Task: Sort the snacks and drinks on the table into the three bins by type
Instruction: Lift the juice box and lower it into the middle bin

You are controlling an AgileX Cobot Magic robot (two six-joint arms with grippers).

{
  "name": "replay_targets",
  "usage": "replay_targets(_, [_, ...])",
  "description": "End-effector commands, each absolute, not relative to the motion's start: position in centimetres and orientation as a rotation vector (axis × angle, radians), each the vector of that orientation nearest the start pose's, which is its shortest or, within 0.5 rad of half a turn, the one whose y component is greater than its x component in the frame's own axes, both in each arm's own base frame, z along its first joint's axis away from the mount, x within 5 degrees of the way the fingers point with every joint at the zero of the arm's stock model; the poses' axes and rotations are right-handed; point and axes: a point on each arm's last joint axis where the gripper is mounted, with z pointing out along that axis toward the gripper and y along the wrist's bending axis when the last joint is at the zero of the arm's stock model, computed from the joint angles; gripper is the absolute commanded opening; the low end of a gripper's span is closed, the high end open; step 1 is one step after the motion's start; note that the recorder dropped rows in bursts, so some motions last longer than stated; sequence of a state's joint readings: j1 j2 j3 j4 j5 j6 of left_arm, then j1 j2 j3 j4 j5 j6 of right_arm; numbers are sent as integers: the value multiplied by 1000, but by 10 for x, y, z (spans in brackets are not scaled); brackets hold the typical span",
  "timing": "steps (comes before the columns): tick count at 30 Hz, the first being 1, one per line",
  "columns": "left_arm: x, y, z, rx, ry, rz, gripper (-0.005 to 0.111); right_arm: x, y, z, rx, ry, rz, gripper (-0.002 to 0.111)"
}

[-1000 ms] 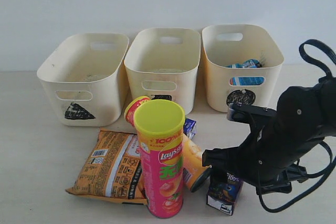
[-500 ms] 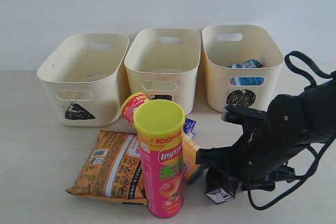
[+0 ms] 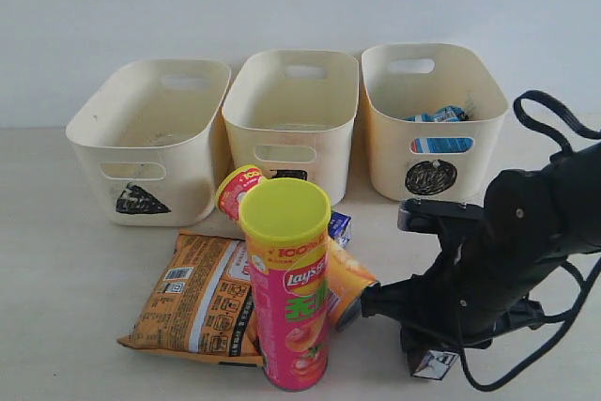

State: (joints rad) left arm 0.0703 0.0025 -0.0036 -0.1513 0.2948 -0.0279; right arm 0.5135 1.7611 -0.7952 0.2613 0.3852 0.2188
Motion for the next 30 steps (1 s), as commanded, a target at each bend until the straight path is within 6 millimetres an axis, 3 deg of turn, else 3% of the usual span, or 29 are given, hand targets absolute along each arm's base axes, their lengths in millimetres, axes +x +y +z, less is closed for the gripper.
replay_targets(1, [55, 0, 187, -192, 1760, -117, 5, 251, 148, 156, -191, 2797, 336, 1])
replay_targets(7, [55, 0, 187, -192, 1760, -117, 5, 244, 141, 207, -269, 2591, 362, 1])
replay_targets(10, [55, 0, 187, -192, 1760, -117, 5, 239, 135, 252, -283, 2338, 415, 1])
replay_targets(13, [55, 0, 187, -192, 1760, -117, 5, 238, 135, 278, -290, 2184, 447, 1])
replay_targets(17, [55, 0, 187, -192, 1760, -117, 5, 249, 141, 303, -311, 2104, 453, 1])
replay_targets(19, [55, 0, 187, -192, 1760, -117, 5, 268, 151, 325, -333, 2055, 451, 1])
replay_targets(25, [55, 0, 187, -192, 1760, -117, 5, 324, 183, 331, -393, 2088, 416, 1])
replay_targets(30, [55, 0, 187, -192, 1760, -117, 5, 362, 205, 313, -459, 2146, 374, 1])
